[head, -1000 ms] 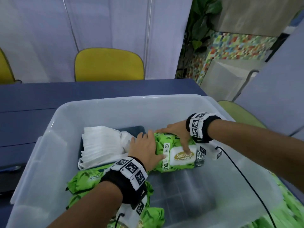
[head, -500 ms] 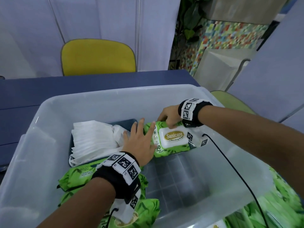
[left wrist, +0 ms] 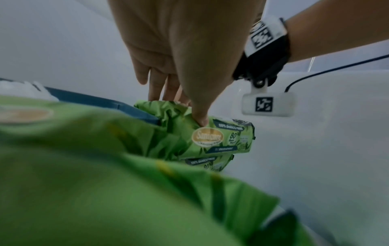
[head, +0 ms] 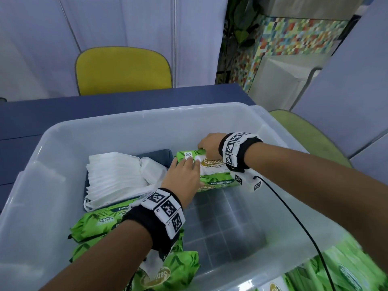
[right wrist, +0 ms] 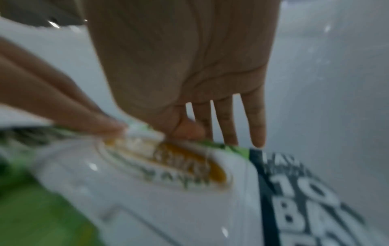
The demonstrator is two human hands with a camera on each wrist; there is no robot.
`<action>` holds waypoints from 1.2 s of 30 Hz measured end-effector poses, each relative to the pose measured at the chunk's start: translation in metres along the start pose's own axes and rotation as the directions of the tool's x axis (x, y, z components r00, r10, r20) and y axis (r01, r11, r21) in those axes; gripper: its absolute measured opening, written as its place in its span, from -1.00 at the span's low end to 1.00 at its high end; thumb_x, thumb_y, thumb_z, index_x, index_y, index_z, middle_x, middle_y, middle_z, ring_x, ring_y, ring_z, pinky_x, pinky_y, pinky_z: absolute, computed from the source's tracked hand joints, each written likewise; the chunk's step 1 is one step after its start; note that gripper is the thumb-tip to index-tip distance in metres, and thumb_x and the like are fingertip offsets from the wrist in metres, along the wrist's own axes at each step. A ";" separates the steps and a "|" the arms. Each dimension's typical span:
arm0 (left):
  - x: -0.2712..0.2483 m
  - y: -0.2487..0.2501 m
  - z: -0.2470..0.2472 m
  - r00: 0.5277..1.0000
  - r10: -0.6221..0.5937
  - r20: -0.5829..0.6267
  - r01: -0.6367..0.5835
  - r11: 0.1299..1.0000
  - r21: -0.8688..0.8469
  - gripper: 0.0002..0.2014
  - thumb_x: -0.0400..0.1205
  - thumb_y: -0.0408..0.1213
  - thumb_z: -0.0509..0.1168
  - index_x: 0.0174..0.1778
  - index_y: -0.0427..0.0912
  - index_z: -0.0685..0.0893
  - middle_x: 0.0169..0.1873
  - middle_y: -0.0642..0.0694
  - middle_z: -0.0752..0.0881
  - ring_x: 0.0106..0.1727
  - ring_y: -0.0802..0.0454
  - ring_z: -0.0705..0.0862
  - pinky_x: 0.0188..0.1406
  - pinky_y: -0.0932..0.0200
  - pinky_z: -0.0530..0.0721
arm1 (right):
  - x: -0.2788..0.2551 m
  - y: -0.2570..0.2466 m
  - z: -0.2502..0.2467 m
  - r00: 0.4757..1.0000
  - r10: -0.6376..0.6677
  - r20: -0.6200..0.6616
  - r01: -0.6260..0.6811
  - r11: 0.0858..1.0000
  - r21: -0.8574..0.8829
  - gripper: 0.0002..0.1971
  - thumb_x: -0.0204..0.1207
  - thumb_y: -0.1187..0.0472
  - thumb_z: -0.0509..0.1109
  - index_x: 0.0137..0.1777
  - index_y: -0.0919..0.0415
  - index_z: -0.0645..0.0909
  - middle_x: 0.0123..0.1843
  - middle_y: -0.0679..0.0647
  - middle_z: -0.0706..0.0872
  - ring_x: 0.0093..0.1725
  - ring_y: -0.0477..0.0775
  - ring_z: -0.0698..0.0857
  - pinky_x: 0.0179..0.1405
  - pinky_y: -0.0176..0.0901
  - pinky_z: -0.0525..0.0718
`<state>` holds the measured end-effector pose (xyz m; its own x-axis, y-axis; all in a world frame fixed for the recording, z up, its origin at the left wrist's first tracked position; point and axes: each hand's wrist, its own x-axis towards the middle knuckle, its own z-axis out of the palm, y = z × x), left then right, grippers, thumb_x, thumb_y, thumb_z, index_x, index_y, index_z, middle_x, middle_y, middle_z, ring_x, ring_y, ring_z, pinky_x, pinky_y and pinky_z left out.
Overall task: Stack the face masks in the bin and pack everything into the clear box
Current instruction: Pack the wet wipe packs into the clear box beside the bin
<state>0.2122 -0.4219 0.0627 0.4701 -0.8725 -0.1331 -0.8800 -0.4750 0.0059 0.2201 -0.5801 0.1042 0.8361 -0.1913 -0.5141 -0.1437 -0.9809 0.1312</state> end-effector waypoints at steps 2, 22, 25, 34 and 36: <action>0.005 -0.002 -0.002 1.000 0.011 0.007 -0.011 1.000 0.013 -0.34 0.72 0.06 0.05 0.62 -0.30 0.09 0.55 -0.28 0.30 0.56 -0.17 0.30 0.61 -0.06 0.12 | -0.010 0.004 -0.005 1.000 -0.023 -0.011 0.023 0.999 -0.031 -0.47 0.56 0.01 0.33 0.52 0.07 0.39 0.38 0.16 0.59 0.29 0.21 0.60 0.24 0.03 0.61; 0.003 -0.021 0.006 0.989 -0.114 0.095 0.127 0.983 -0.135 -0.19 0.63 -0.49 0.16 0.66 -0.15 -0.23 0.67 -0.08 -0.22 0.68 -0.19 -0.14 0.60 -0.20 0.08 | -0.022 -0.007 0.020 0.992 0.070 -0.104 -0.090 0.976 -0.200 0.06 0.19 0.04 0.69 0.59 0.28 0.14 0.46 0.22 0.27 0.28 0.29 0.52 0.11 0.12 0.69; 0.002 -0.021 0.007 0.985 -0.118 0.126 0.138 0.976 -0.167 -0.24 0.69 -0.36 0.14 0.66 -0.16 -0.23 0.67 -0.14 -0.24 0.68 -0.20 -0.16 0.60 -0.23 0.06 | -0.027 -0.003 0.016 0.994 0.057 -0.092 -0.075 0.976 -0.202 0.06 0.21 -0.03 0.69 0.59 0.26 0.16 0.44 0.20 0.32 0.28 0.29 0.56 0.13 0.10 0.66; -0.014 0.000 -0.056 0.981 0.024 0.192 -0.023 1.000 -0.010 -0.52 0.71 -0.11 0.13 0.53 -0.21 0.32 0.51 -0.24 0.38 0.53 -0.19 0.32 0.53 -0.17 0.30 | -0.093 0.001 -0.041 0.991 -0.024 -0.135 0.025 1.000 0.001 -0.30 0.47 -0.05 0.49 0.56 0.12 0.35 0.45 0.09 0.52 0.33 0.09 0.52 0.27 -0.11 0.44; -0.022 0.005 -0.091 0.990 0.033 0.136 -0.029 0.999 -0.028 -0.60 0.70 -0.14 0.13 0.45 -0.19 0.43 0.37 -0.20 0.55 0.36 -0.17 0.52 0.37 -0.10 0.49 | -0.130 0.003 -0.056 0.973 -0.033 -0.230 0.058 0.993 0.103 -0.36 0.52 -0.06 0.43 0.57 0.03 0.34 0.39 0.02 0.58 0.14 -0.02 0.51 0.19 -0.19 0.41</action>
<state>0.2042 -0.4156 0.1561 0.4272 -0.8640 -0.2664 -0.8912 -0.4521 0.0371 0.1404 -0.5560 0.2188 0.9398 -0.1458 -0.3091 -0.1491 -0.9887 0.0131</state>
